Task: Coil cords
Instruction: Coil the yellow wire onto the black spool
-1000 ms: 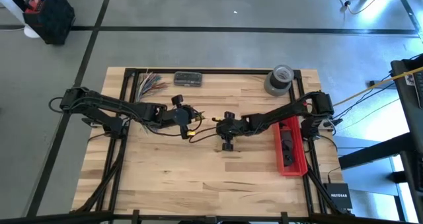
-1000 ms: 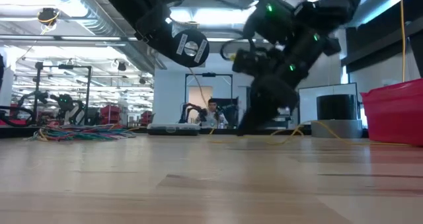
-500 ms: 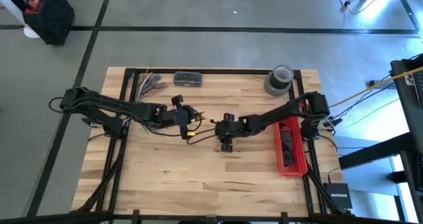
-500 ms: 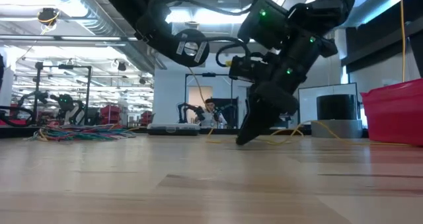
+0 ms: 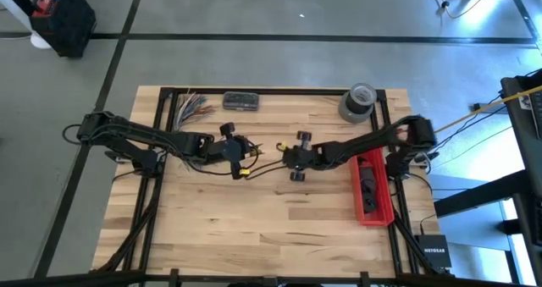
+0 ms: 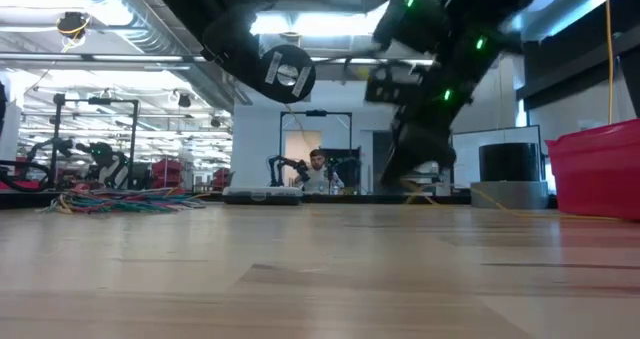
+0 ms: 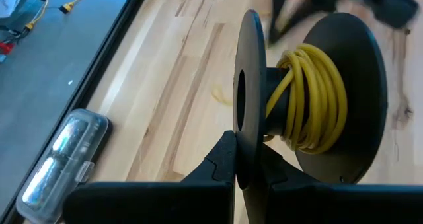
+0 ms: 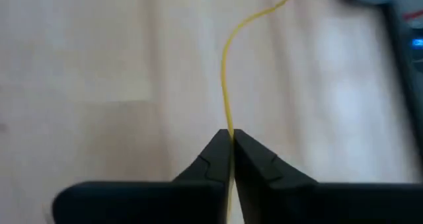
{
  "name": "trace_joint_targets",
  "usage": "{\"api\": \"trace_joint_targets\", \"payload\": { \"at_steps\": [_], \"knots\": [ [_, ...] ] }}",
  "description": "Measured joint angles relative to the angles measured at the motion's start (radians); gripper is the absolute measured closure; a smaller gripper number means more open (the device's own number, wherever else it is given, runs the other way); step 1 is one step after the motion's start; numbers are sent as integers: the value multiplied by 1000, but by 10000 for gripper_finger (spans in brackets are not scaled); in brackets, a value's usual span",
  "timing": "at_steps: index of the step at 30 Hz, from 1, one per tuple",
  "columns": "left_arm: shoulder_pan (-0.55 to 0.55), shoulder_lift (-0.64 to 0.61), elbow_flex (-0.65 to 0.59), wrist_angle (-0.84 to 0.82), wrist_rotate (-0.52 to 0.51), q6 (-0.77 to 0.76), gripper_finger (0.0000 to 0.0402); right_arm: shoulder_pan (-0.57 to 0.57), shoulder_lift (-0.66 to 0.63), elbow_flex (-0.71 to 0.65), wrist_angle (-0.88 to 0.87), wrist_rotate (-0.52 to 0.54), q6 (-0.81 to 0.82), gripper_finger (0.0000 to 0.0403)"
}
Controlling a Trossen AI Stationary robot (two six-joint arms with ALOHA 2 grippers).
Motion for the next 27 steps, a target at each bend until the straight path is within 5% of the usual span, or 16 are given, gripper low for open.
{"api": "trace_joint_targets", "payload": {
  "at_steps": [6, 13, 27],
  "knots": [
    [7, 0, 0, -3, 3, -13, 402, 1, -191, 0, -106, 32, 22, 392],
    [45, 20, 0, -7, 2, -65, 402, 2, -340, 2, 1, -28, 28, 398],
    [133, 105, 0, 153, 54, -67, 402, 2, -309, -8, 263, -135, 23, 395]
  ]
}}
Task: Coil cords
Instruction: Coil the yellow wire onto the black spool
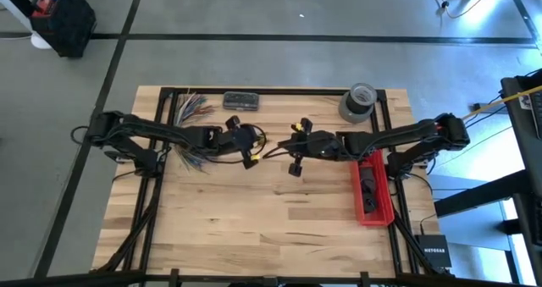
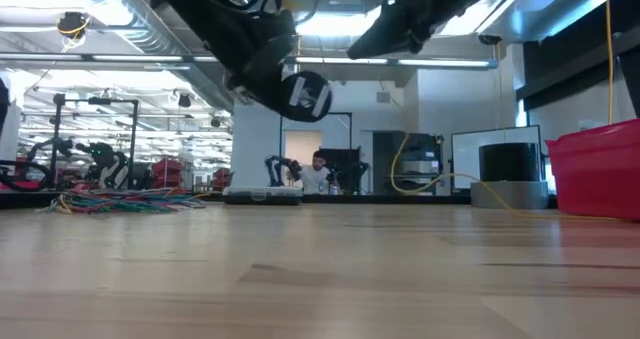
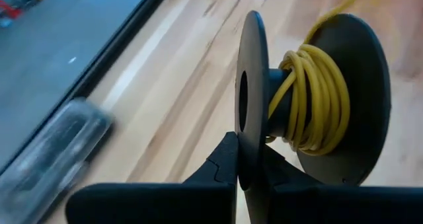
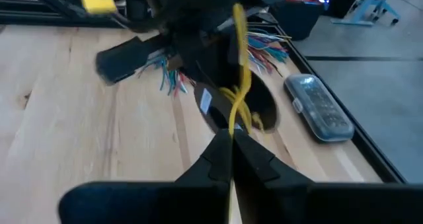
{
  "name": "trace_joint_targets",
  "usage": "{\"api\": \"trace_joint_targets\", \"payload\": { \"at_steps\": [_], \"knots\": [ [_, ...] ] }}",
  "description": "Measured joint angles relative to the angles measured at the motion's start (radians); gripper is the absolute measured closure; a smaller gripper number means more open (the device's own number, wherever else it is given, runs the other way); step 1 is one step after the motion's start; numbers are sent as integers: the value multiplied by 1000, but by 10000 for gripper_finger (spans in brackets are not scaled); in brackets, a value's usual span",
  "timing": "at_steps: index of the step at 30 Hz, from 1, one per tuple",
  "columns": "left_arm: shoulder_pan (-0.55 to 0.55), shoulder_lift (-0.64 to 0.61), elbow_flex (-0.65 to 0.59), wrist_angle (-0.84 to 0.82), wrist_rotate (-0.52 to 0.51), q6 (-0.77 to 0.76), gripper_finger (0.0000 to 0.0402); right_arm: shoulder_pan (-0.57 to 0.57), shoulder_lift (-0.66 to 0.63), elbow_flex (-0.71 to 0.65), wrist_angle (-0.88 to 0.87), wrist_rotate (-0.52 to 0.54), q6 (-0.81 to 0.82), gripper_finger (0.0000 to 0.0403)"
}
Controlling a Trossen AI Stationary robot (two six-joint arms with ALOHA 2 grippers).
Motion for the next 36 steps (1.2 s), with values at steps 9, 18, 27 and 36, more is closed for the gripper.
{"api": "trace_joint_targets", "payload": {
  "at_steps": [9, 18, 27, 36],
  "knots": [
    [2, 42, 0, 136, 140, 49, 402, 1, 85, -2, 122, -5, -77, 395],
    [44, 48, 0, 212, 59, -44, 402, 0, 150, -1, 215, -76, -55, 397],
    [37, 67, 1, 292, 57, -29, 402, 0, 255, -1, 252, -91, -46, 396],
    [-18, 15, 2, 351, 7, 62, 402, 1, 272, -1, 127, -59, -24, 396]
  ]
}}
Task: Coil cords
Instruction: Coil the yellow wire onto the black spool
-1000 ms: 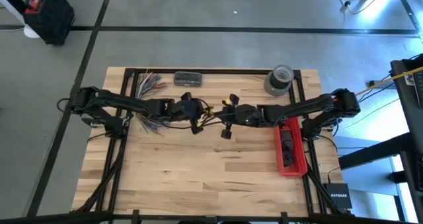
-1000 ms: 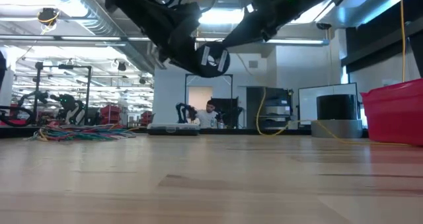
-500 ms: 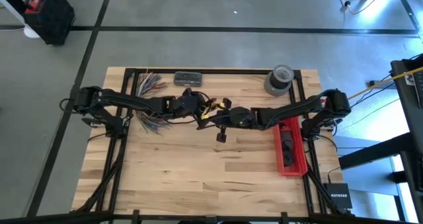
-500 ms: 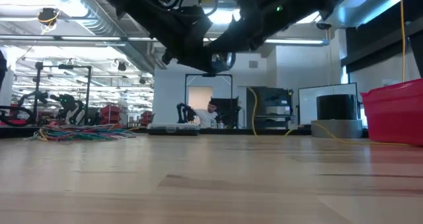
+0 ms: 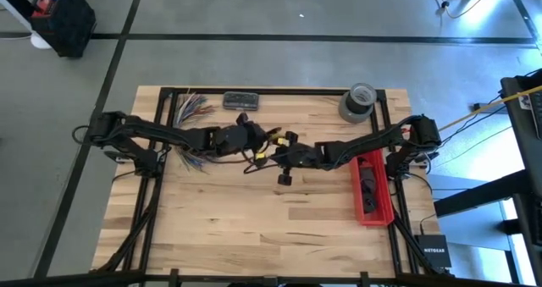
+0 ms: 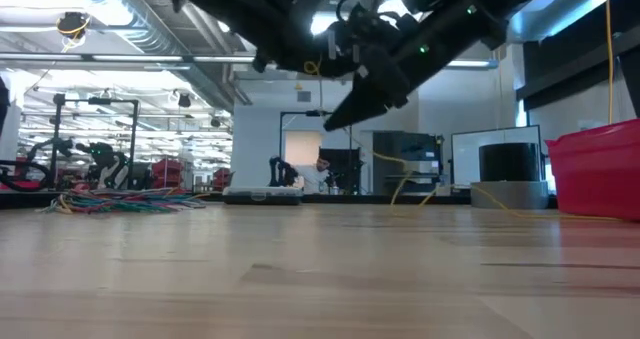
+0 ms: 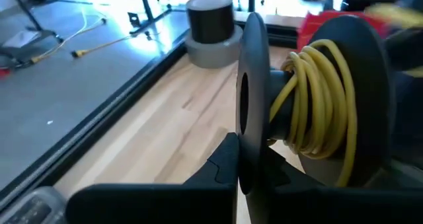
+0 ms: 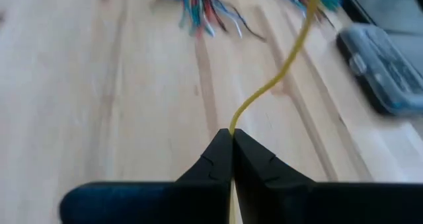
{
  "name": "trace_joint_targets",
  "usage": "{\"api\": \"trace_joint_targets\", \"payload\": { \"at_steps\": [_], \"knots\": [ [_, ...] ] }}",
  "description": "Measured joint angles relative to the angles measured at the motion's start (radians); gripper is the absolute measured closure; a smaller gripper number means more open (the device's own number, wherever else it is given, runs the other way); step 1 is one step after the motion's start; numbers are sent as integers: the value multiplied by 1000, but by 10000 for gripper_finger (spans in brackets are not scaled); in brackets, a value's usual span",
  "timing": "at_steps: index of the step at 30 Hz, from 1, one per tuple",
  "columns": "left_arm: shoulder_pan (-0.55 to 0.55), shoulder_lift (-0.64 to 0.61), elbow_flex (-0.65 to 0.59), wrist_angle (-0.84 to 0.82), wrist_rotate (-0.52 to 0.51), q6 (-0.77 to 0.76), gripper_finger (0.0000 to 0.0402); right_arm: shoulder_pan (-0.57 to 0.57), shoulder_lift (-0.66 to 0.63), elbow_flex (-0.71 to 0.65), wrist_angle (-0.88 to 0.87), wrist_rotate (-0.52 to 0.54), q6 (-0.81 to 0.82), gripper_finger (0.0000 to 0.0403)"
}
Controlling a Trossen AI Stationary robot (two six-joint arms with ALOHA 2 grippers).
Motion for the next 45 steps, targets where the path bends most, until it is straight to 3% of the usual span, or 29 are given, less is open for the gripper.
{"api": "trace_joint_targets", "payload": {
  "at_steps": [11, 15, 24, 29, 34, 38, 45],
  "knots": [
    [-52, -108, -1, -217, -25, 24, 402, 0, -29, 0, -290, 164, 83, 396],
    [-65, -119, -1, -215, -62, 28, 402, -1, -65, 0, -326, 197, 83, 396],
    [-89, -117, -1, -271, 16, 115, 402, -1, -202, 0, -469, 350, 85, 395],
    [-87, -90, -1, -278, 25, 124, 402, -1, -303, 0, -457, 327, 91, 395],
    [-55, -34, -1, -243, 26, 122, 402, -2, -355, 0, -339, 188, 132, 395],
    [-24, 2, -1, -202, 26, 101, 402, -2, -338, 0, -222, 38, 166, 395],
    [10, 56, -1, -110, 26, 55, 402, -2, -249, 0, -94, -9, 183, 395]
  ]
}}
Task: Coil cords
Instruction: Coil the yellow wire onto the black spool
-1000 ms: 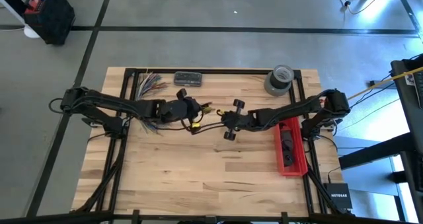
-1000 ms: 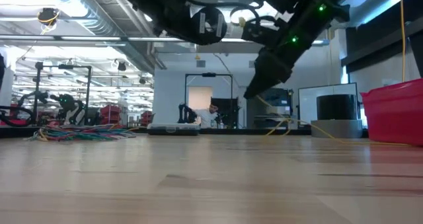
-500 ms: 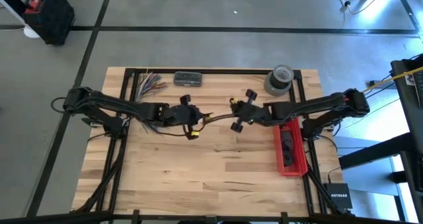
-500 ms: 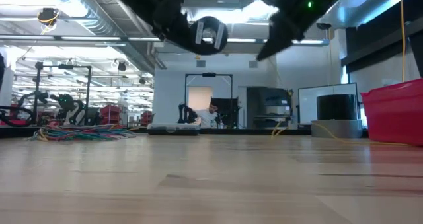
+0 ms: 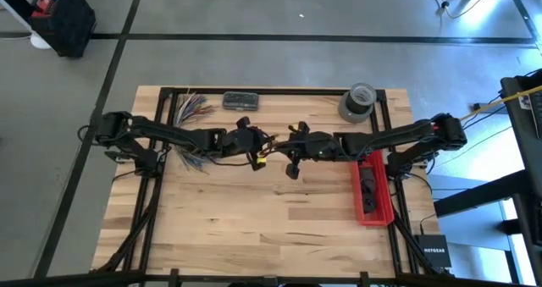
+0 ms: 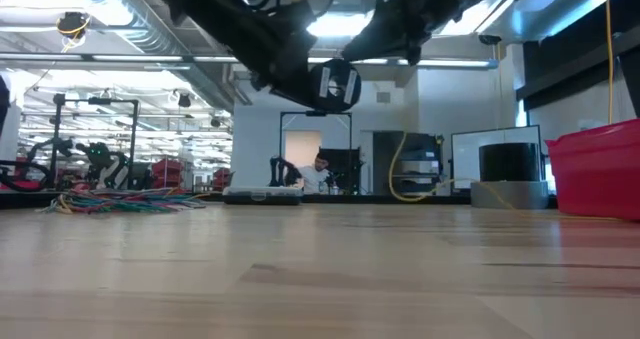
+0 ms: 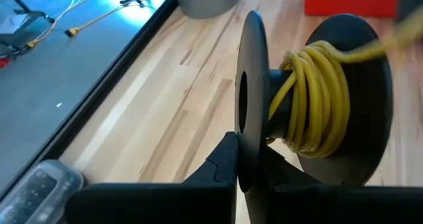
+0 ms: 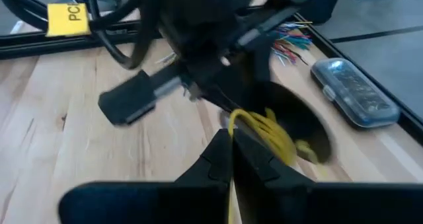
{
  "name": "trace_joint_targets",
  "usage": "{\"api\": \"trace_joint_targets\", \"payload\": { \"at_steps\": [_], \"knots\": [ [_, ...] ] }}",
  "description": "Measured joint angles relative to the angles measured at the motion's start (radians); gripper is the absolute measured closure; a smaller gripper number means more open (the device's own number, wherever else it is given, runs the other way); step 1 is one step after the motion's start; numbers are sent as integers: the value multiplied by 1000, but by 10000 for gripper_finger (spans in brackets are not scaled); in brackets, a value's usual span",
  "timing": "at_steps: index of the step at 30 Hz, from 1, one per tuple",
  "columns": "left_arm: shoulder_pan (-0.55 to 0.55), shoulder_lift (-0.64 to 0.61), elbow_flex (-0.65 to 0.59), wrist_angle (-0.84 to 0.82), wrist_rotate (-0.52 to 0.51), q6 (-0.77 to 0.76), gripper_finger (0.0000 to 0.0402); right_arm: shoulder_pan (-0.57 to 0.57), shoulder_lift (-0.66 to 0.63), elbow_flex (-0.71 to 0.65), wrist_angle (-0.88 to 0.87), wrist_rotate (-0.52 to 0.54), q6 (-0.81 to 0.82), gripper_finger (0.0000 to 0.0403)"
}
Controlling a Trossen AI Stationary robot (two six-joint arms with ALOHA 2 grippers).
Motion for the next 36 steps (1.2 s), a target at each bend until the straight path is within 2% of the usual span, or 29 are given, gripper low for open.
{"api": "trace_joint_targets", "payload": {
  "at_steps": [9, 13, 20, 26, 29, 36],
  "knots": [
    [19, 32, 0, 99, -3, -63, 402, 0, 102, -1, 222, 1, -4, 395],
    [13, 30, -5, 111, -18, -63, 402, -8, 142, -2, 271, 56, -37, 395],
    [4, 25, 1, 213, 7, -83, 402, -4, 173, -1, 240, 59, -98, 395],
    [-5, 18, 1, 223, 3, -86, 402, -5, 171, 0, 240, 60, -97, 395],
    [-16, 18, -1, 249, -9, -82, 402, -6, 179, 1, 231, 98, -108, 395],
    [-42, -24, -3, 176, -11, -54, 402, -4, 181, 6, 50, 145, -108, 395]
  ]
}}
